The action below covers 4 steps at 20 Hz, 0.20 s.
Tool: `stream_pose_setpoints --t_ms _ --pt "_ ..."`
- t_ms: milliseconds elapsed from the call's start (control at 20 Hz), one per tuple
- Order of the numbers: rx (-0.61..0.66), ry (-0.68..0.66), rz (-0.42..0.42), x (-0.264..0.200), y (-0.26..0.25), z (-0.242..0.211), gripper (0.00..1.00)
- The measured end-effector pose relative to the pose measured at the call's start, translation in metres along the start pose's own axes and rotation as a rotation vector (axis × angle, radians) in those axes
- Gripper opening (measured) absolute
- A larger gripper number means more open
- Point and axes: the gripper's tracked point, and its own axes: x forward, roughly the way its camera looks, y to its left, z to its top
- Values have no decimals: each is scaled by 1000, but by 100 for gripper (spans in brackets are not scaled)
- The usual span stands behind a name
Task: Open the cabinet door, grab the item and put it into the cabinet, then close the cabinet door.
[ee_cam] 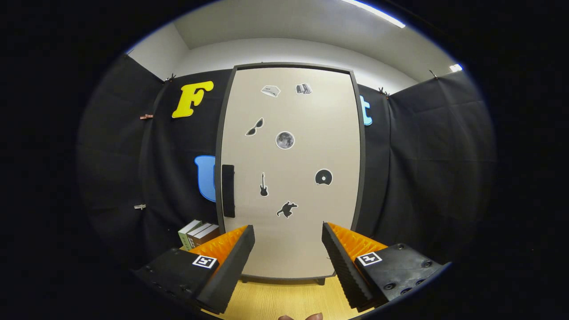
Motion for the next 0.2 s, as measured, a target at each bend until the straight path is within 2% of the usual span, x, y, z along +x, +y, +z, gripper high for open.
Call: stream_pose_setpoints --t_ms 200 --pt "-3 0 0 0 0 -1 98"
